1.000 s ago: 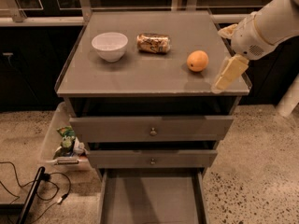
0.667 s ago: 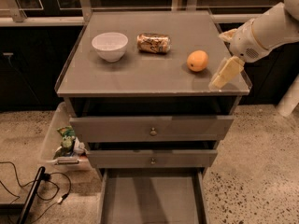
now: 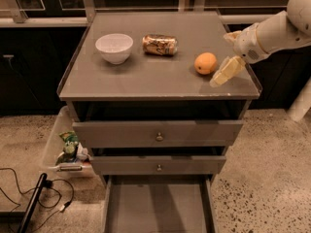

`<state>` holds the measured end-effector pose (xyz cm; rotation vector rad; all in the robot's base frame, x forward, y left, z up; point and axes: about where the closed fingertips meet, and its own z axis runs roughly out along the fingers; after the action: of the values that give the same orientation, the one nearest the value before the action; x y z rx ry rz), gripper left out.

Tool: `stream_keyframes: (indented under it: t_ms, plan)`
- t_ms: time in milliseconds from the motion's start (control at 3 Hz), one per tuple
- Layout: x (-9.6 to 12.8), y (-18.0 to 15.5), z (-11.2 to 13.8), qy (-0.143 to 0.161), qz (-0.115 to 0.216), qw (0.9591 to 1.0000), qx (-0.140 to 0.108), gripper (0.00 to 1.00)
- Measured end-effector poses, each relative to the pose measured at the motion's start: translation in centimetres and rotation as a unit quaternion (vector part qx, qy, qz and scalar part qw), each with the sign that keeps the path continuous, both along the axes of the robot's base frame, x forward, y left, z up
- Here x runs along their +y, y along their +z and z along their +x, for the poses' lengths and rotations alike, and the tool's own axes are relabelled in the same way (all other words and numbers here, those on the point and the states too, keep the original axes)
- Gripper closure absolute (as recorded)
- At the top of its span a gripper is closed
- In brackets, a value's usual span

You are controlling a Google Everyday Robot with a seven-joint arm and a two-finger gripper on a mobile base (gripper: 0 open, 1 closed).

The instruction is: Place orange into bottom drawer

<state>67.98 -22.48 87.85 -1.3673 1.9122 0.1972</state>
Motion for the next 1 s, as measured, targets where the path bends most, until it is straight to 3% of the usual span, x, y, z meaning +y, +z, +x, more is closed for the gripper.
stream_keyframes:
  t_ms: [667, 1000]
  plan:
    - [0.5, -2.6, 3.3, 0.001, 0.052, 0.9985, 0.019, 0.00]
    - [0.6, -2.9, 3.7, 0.002, 0.059, 0.9980, 0.021, 0.09]
